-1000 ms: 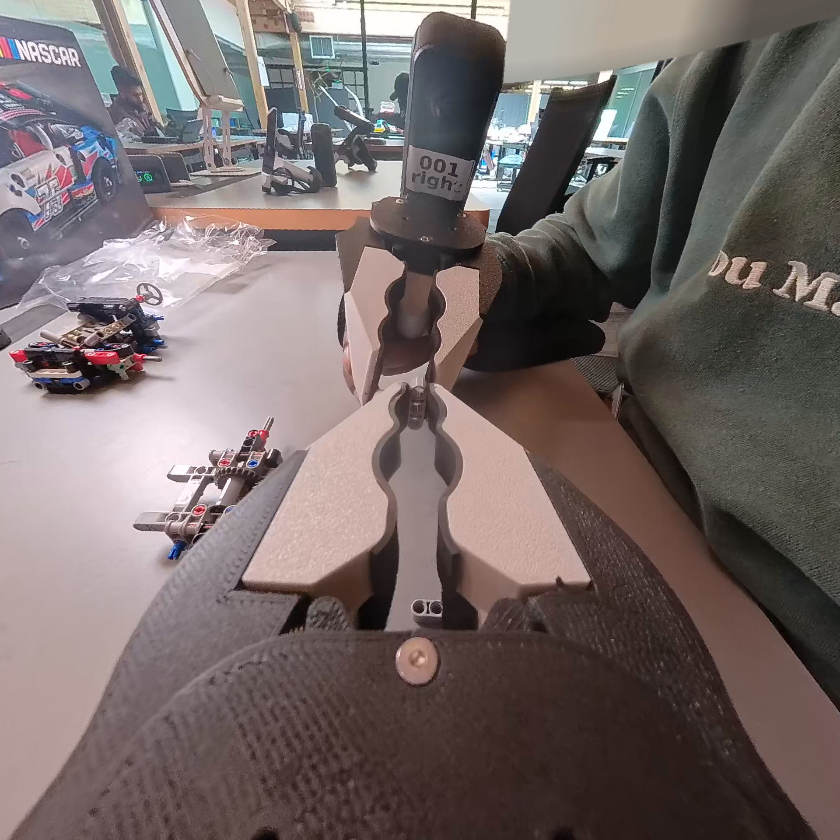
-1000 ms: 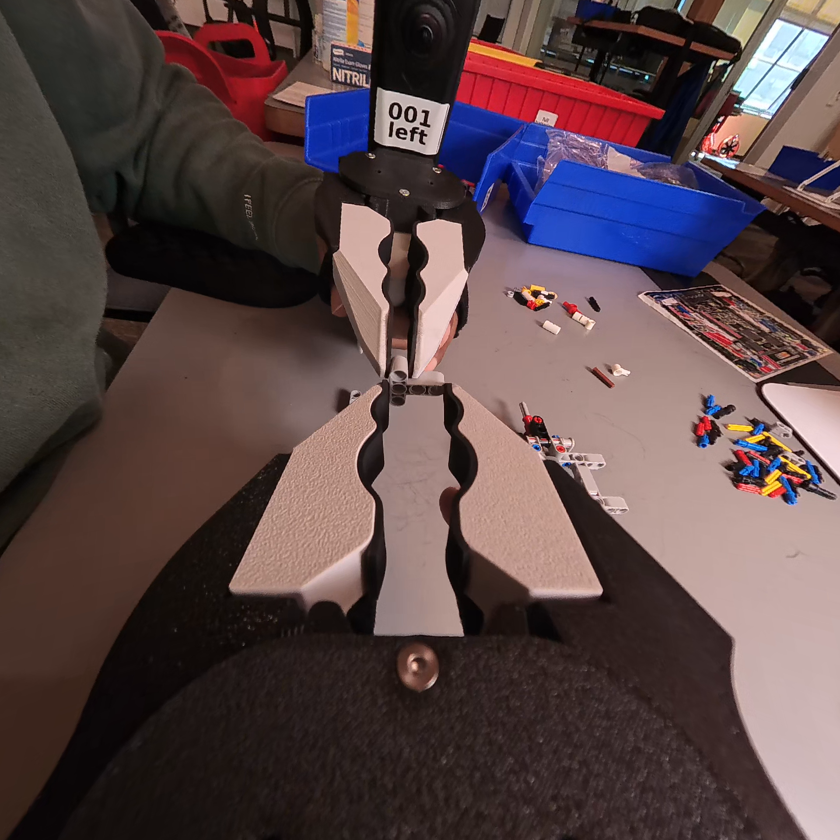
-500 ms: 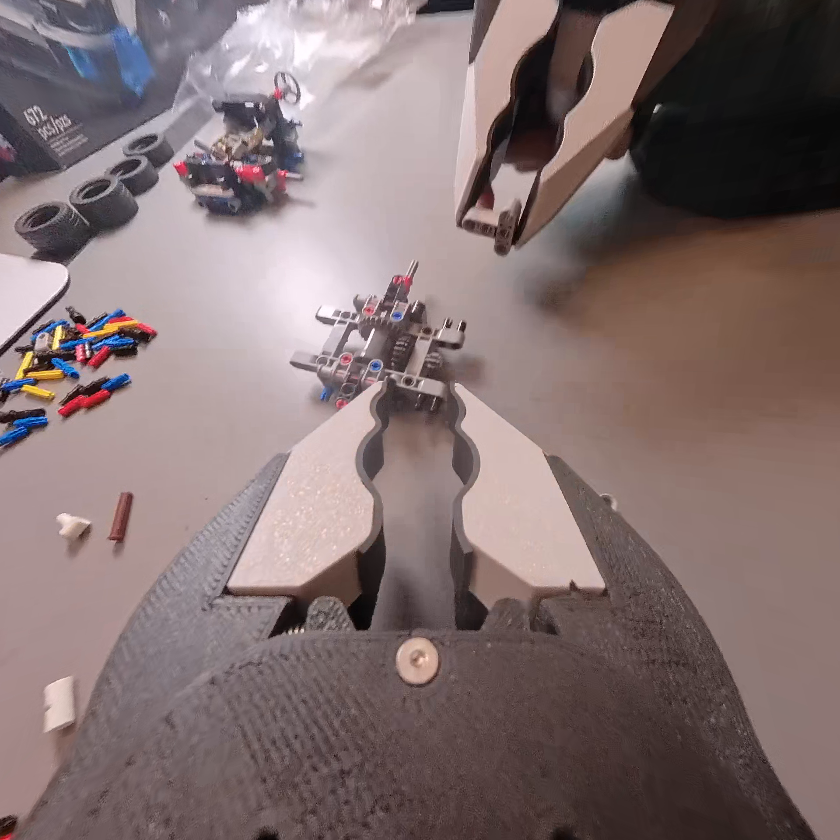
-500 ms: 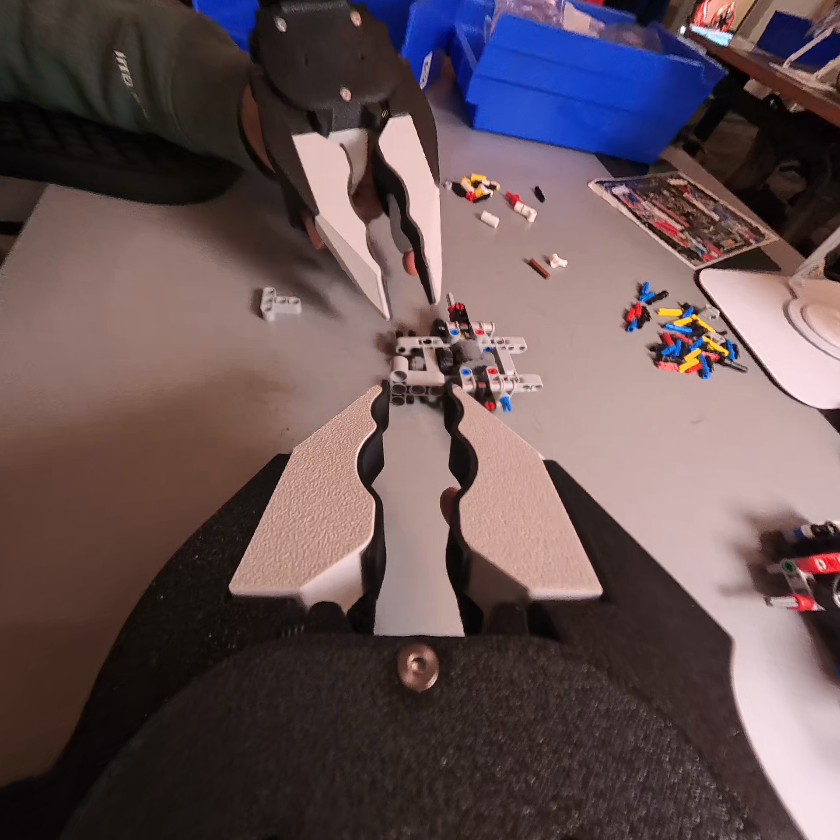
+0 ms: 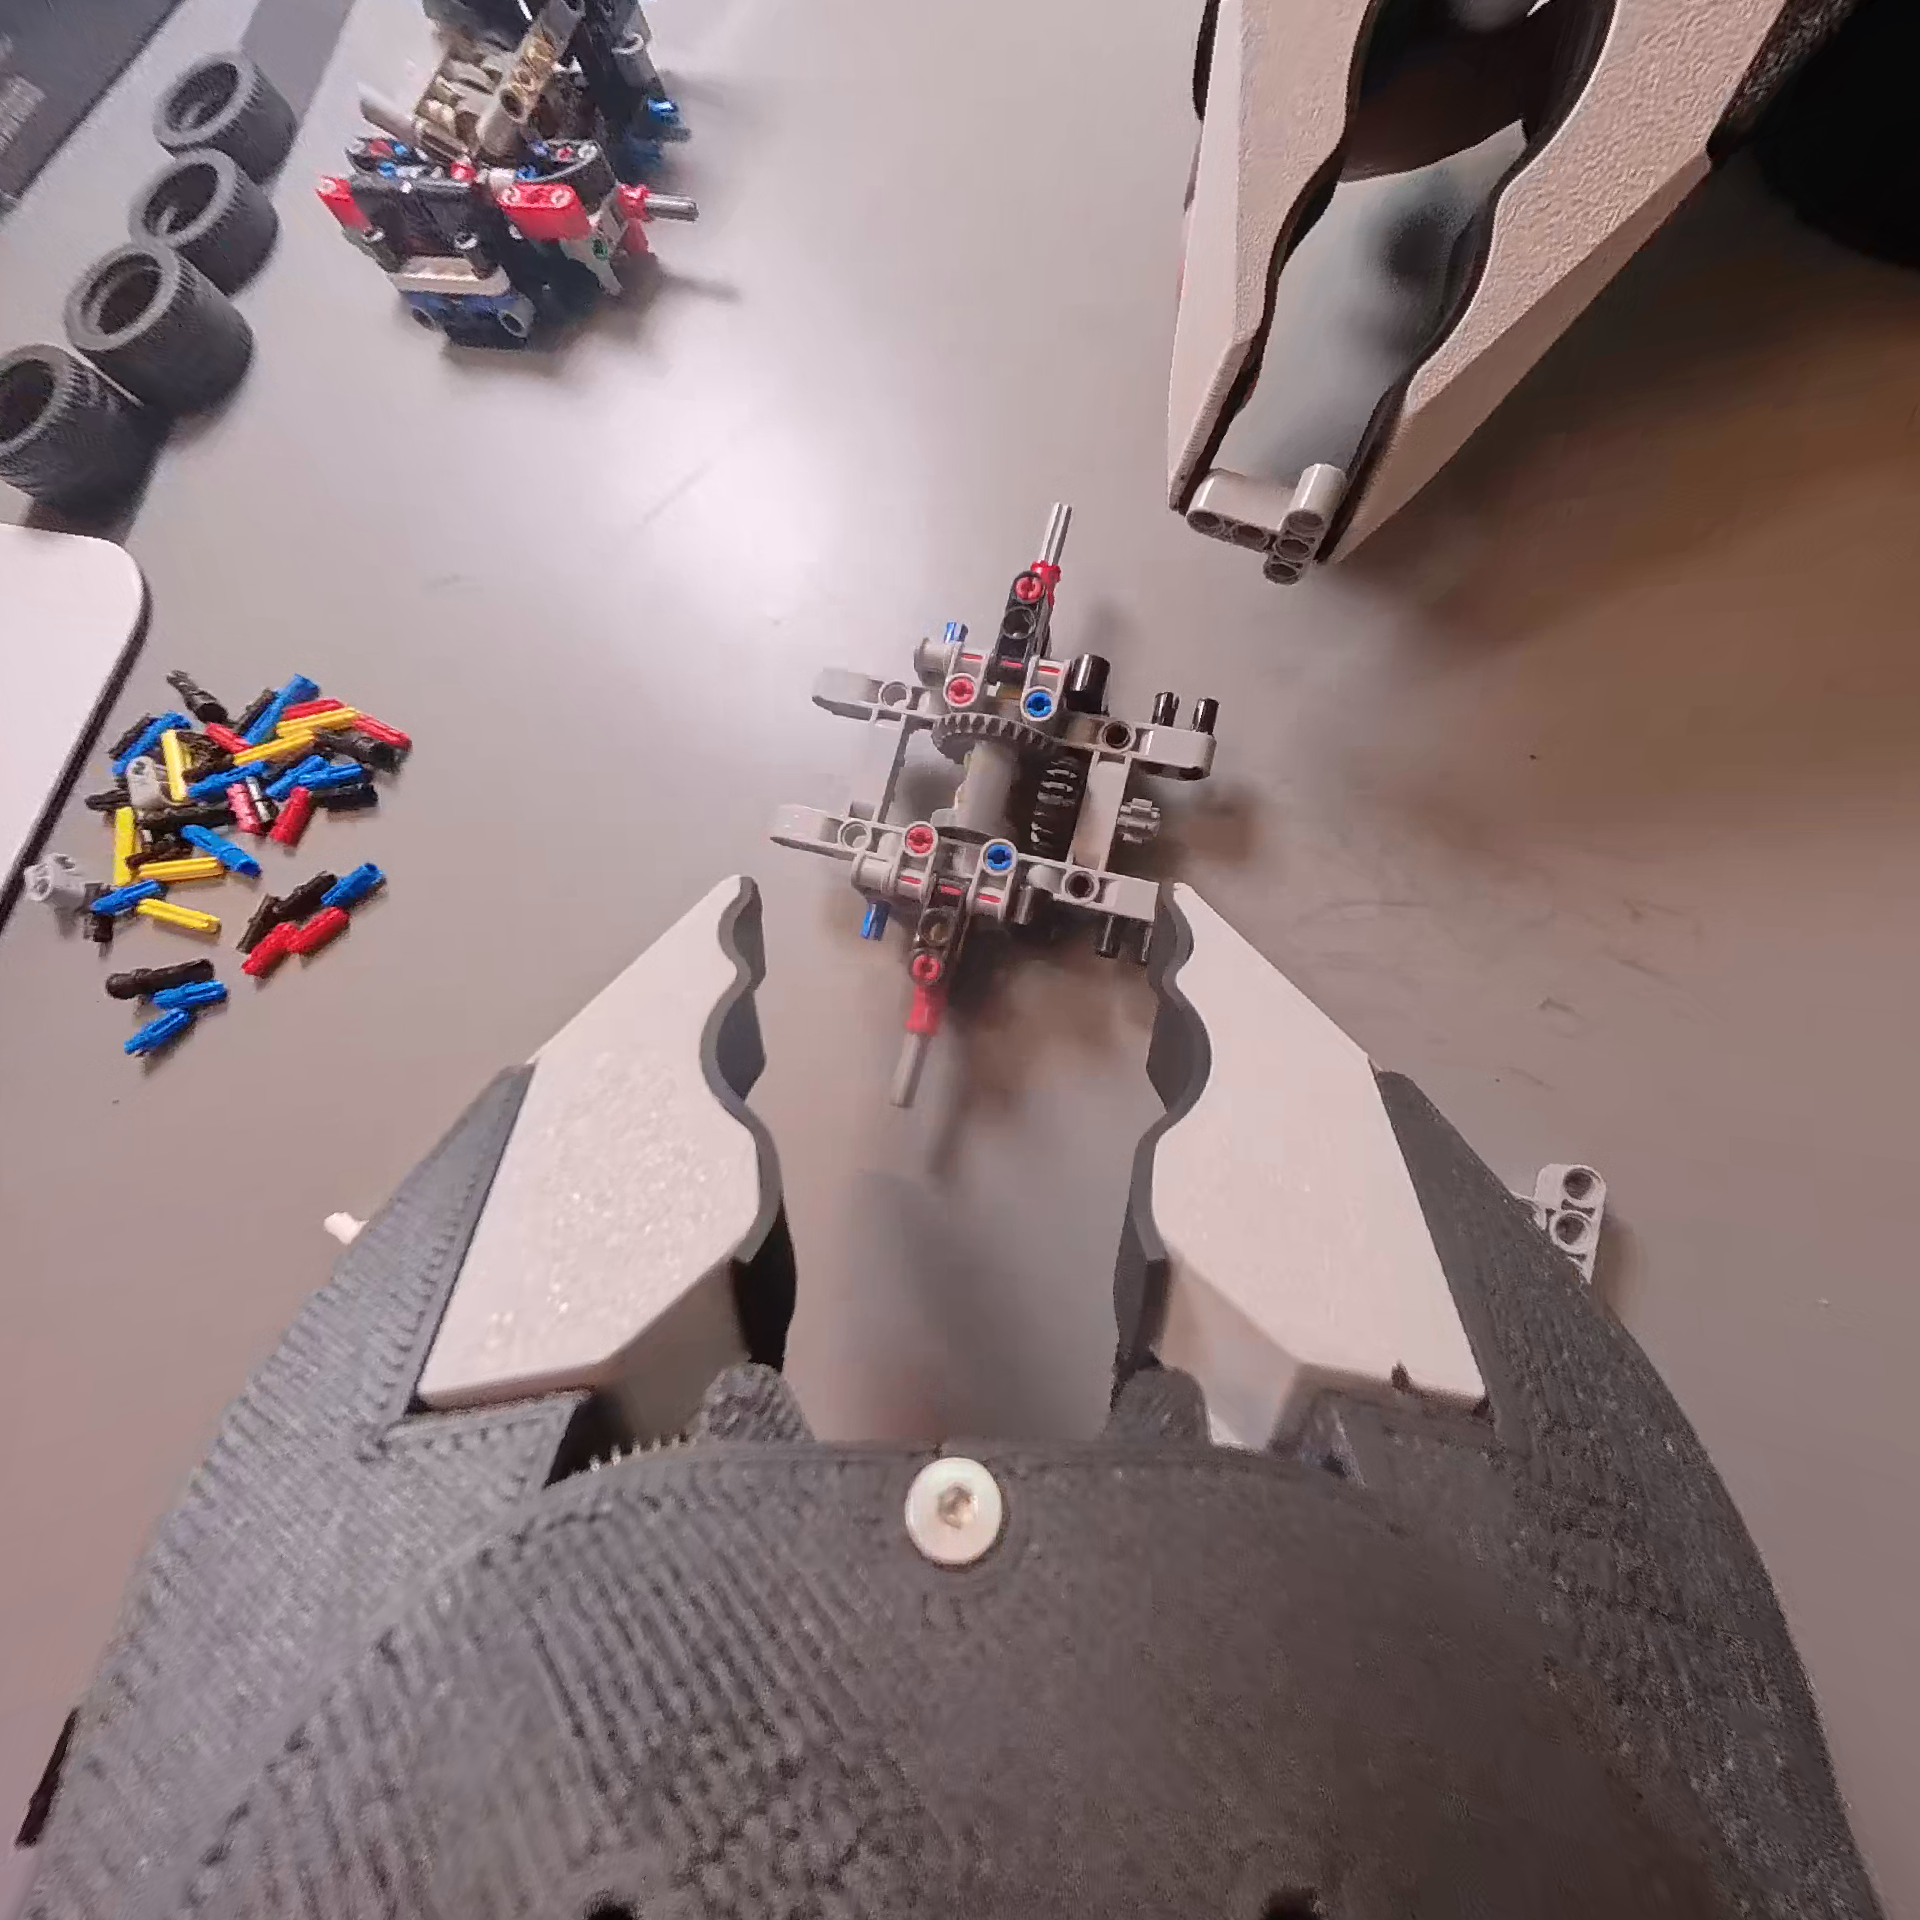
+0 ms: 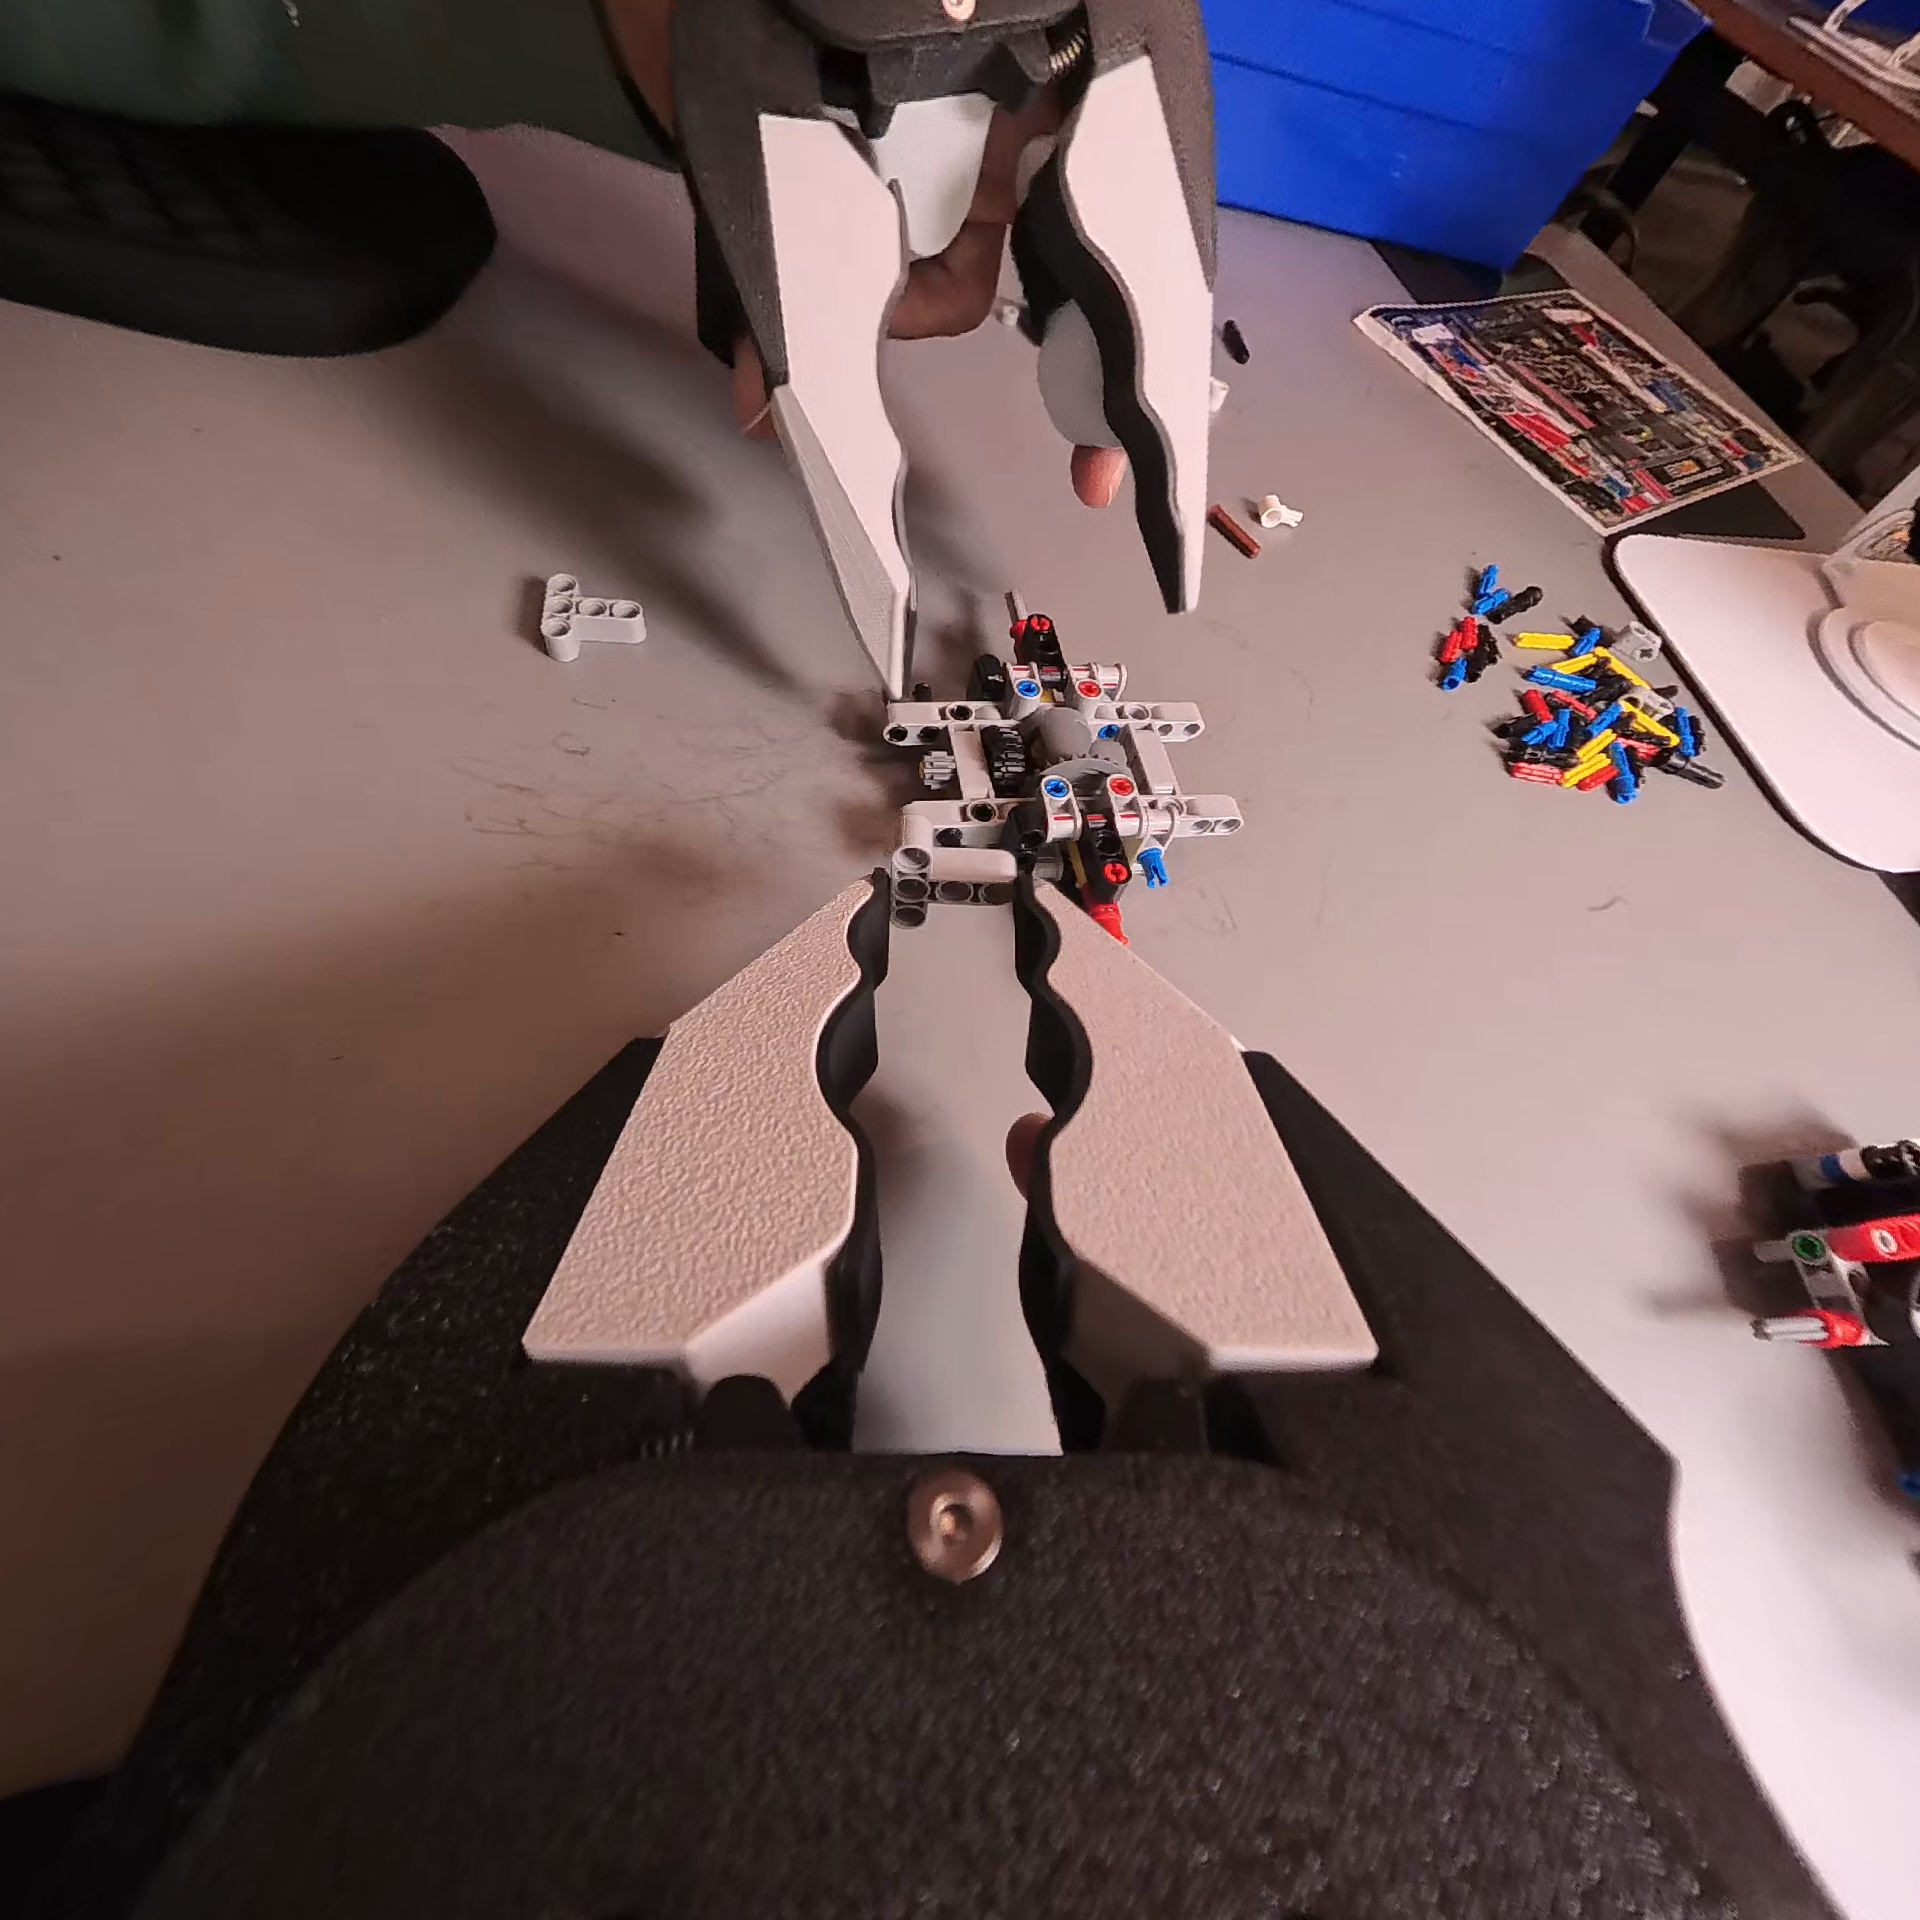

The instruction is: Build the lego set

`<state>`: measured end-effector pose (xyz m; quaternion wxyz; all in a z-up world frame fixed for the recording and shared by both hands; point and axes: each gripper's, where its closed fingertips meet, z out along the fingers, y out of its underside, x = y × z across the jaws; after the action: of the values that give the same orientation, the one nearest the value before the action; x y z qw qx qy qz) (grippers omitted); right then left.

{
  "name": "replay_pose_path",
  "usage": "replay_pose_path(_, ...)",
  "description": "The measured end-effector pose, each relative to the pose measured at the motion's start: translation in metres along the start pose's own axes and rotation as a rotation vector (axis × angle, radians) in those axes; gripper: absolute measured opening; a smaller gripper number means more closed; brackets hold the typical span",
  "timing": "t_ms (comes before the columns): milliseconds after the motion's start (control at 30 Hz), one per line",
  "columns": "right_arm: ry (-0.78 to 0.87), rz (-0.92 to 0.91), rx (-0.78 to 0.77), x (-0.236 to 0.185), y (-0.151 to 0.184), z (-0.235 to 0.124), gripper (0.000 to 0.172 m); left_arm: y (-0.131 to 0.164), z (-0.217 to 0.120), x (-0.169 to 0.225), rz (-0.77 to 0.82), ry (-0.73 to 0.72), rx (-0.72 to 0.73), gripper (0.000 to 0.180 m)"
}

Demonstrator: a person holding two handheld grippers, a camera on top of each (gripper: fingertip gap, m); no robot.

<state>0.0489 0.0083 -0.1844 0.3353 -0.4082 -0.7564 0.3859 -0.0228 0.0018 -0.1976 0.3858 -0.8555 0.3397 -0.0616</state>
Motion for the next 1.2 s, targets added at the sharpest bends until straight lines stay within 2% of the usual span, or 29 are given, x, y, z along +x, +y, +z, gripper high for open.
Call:
replay_pose_path(200,-0.012,0.0,-0.013,-0.002,0.003,0.002,0.022,-0.012,0.008,0.004,0.042,0.116,-0.1,0.078)
replay_pose_path(367,-0.019,-0.002,-0.02,-0.004,0.005,0.003,0.023,-0.004,0.026,0.01,0.122,0.18,-0.239,0.083)
replay_pose_path(533,-0.018,-0.009,-0.005,-0.003,0.001,0.001,0.022,-0.002,0.033,0.015,0.15,0.209,-0.248,0.069)
replay_pose_path(633,-0.024,-0.012,0.005,-0.005,-0.001,0.0,0.022,-0.005,0.033,0.016,0.164,0.187,-0.17,0.068)
replay_pose_path(800,-0.078,-0.049,0.046,-0.022,-0.015,-0.001,0.022,-0.017,0.02,0.031,0.123,0.164,0.071,0.068)
replay_pose_path(1000,-0.122,-0.073,0.063,-0.037,-0.022,0.004,0.022,-0.028,0.001,0.044,0.075,0.127,0.286,0.068)
replay_pose_path(1200,-0.161,-0.086,0.107,-0.049,-0.032,0.002,0.022,-0.033,-0.007,0.055,0.056,0.202,0.377,0.067)
